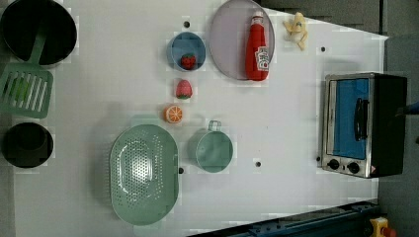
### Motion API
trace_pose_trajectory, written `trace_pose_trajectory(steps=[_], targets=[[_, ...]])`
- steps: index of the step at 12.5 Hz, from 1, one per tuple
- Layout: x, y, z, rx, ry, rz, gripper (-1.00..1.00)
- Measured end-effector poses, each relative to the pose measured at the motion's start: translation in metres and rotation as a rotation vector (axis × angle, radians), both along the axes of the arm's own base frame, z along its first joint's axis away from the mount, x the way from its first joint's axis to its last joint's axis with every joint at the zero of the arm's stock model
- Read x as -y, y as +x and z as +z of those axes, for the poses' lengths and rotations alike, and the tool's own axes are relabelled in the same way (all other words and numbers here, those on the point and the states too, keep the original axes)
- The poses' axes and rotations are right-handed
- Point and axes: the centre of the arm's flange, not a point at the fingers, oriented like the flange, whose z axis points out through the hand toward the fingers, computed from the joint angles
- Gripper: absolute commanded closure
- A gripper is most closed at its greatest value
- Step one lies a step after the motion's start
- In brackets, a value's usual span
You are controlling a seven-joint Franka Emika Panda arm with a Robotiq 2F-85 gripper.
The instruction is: Pick ketchup from plate and place it on table.
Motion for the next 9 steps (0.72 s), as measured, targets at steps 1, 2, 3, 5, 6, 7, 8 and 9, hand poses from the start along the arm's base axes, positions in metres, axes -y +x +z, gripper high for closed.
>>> trace_pose_trajectory(steps=[1,2,3,5,6,7,8,9], targets=[[-0.001,0.001,0.007,0.021,-0.004,0.002,-1.00],[-0.002,0.004,0.008,0.038,-0.006,0.005,-1.00],[-0.003,0.011,0.005,0.045,-0.003,0.007,-1.00],[-0.005,0.034,-0.020,0.035,0.005,0.018,-1.00],[-0.005,0.047,-0.042,0.009,0.008,0.031,-1.00],[-0.007,0.060,-0.066,-0.017,0.012,0.053,-1.00],[-0.009,0.075,-0.092,-0.027,0.019,0.074,-1.00],[-0.010,0.087,-0.119,-0.046,0.031,0.096,-1.00]])
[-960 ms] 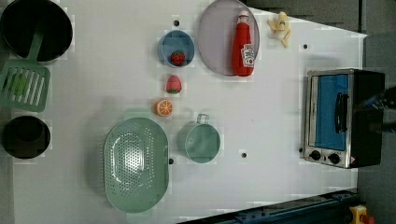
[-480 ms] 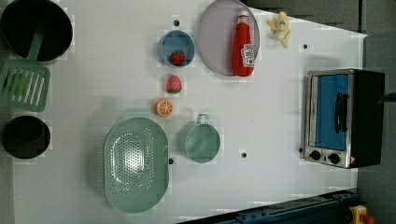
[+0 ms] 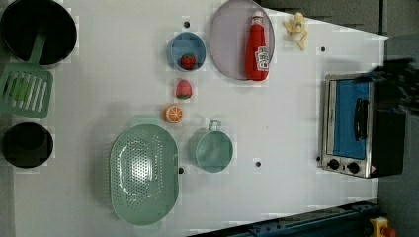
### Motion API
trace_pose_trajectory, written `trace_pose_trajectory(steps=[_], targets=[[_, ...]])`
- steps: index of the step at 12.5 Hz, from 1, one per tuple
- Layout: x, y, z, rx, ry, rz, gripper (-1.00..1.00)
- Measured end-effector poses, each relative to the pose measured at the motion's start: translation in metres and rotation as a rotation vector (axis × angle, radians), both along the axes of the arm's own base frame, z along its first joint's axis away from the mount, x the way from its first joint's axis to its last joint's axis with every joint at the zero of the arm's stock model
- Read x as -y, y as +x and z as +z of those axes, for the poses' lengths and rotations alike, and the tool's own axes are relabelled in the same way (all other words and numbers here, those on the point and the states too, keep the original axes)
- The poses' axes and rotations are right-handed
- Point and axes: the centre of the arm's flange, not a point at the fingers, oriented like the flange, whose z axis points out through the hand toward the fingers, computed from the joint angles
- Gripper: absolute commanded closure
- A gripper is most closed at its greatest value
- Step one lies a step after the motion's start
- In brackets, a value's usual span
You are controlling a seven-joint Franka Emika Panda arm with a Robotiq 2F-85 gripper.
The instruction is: Pick ketchup from plate and place it on table.
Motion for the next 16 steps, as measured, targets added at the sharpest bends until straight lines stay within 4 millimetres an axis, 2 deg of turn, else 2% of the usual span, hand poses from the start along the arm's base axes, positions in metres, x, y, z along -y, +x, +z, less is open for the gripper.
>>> trace_pose_trajectory(steps=[2,4,11,16], targets=[[-0.005,0.015,-0.053,-0.048,0.013,0.071,-1.00],[-0.009,0.028,-0.093,-0.026,0.041,0.165,-1.00],[-0.020,0.074,-0.175,0.160,0.058,0.499,-1.00],[-0.031,0.079,-0.253,0.155,0.067,0.571,-1.00]])
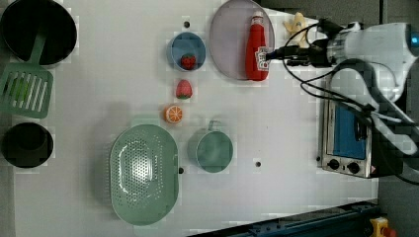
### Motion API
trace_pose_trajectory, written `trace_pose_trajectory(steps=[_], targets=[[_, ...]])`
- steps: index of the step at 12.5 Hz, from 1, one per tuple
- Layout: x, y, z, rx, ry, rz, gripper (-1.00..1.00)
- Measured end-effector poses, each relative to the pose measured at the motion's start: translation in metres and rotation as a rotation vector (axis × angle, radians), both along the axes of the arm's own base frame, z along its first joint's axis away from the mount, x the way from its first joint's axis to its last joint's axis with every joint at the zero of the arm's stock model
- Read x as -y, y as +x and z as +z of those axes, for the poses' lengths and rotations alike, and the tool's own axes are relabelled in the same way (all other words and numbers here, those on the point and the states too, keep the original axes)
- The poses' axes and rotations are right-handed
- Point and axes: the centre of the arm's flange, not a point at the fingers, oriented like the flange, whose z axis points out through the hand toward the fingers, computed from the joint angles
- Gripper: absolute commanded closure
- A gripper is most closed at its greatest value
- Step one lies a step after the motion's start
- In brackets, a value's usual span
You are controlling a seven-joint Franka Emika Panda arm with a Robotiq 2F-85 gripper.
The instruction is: Pick ketchup from plate and place it on table.
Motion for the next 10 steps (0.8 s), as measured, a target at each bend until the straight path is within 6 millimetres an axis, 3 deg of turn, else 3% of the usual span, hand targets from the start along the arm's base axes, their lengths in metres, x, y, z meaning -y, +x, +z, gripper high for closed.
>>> trace_pose_trajectory(steps=[5,9,10], targets=[[-0.004,-0.003,-0.073,-0.005,0.012,0.002,-1.00],[-0.003,-0.004,-0.104,0.013,0.008,0.002,-1.00],[-0.003,-0.003,-0.107,0.026,0.008,0.006,-0.90]])
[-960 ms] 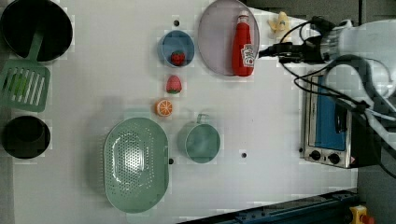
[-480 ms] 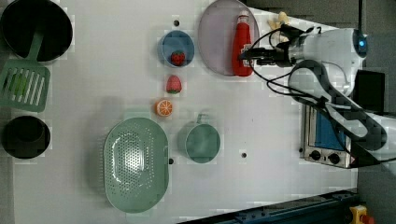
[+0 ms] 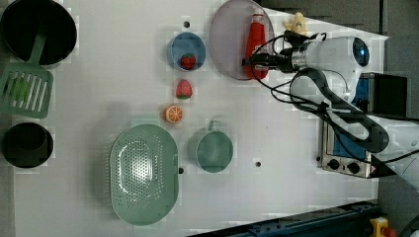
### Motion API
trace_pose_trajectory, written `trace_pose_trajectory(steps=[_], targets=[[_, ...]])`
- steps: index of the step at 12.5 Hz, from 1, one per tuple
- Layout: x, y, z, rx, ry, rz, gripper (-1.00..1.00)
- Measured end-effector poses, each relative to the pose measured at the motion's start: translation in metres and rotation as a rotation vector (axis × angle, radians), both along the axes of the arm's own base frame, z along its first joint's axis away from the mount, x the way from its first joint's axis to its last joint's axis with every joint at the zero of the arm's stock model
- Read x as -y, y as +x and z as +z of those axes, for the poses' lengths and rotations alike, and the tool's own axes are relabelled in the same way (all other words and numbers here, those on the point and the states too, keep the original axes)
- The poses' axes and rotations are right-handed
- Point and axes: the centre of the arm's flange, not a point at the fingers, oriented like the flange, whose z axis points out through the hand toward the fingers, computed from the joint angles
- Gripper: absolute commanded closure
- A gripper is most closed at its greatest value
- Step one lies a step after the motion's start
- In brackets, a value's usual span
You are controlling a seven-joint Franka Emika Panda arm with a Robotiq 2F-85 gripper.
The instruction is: Pick ketchup from plate and place it on table.
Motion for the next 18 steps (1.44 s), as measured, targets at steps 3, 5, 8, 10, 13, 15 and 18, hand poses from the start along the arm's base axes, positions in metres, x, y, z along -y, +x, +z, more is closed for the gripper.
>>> trace_pose_trajectory(steps=[3,5,8,10,13,15,18], targets=[[-0.004,0.005,0.004,0.015,-0.006,0.024,-0.26],[-0.007,0.011,0.013,0.037,-0.003,0.027,-0.27],[-0.007,0.015,0.030,0.058,0.003,0.018,-0.27],[-0.005,0.012,0.050,0.053,-0.013,0.021,-0.27],[-0.005,0.015,0.106,0.059,-0.017,0.007,-0.26],[-0.001,0.010,0.160,0.036,-0.024,-0.009,-0.26],[0.006,-0.001,0.241,0.051,-0.034,-0.085,-0.26]])
